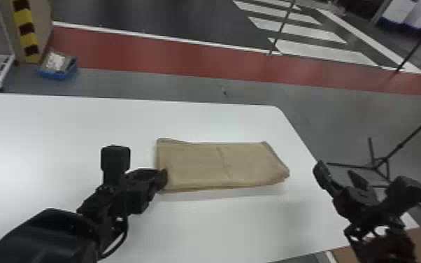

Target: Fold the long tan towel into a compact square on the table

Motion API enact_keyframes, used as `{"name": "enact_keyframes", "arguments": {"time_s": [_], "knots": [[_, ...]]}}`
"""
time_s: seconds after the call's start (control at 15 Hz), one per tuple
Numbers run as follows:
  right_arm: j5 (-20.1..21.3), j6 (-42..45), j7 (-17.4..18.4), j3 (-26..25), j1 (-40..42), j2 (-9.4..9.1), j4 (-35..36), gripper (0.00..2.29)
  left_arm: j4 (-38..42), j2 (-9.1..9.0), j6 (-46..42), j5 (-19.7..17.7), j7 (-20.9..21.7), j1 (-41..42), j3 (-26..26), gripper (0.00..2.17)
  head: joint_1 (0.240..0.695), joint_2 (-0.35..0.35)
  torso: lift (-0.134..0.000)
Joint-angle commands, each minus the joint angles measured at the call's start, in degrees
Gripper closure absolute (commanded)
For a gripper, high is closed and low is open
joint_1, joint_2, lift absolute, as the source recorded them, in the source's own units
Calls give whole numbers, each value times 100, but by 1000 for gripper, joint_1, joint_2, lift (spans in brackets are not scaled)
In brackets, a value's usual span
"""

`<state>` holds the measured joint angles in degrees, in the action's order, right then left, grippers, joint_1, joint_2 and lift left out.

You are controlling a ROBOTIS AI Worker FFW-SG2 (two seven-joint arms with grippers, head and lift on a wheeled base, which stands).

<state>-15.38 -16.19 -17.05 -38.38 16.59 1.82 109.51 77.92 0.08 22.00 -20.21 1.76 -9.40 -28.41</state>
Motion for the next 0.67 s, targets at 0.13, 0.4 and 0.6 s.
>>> {"name": "enact_keyframes", "arguments": {"time_s": [0.13, 0.4, 0.6], "knots": [[17, -12, 0, 41, -112, 3, -123, 83, 101, -23, 292, -9, -36, -9, 63, 1325, 695, -350, -123], [52, -30, 0, 76, -226, 12, -193, 83, 681, -23, 731, -88, -80, 149, 265, 1436, 695, -350, -123], [87, -65, 0, 137, -288, 29, -202, 83, 1437, -23, 1101, -79, -53, 475, 591, 1436, 695, -350, -123]]}}
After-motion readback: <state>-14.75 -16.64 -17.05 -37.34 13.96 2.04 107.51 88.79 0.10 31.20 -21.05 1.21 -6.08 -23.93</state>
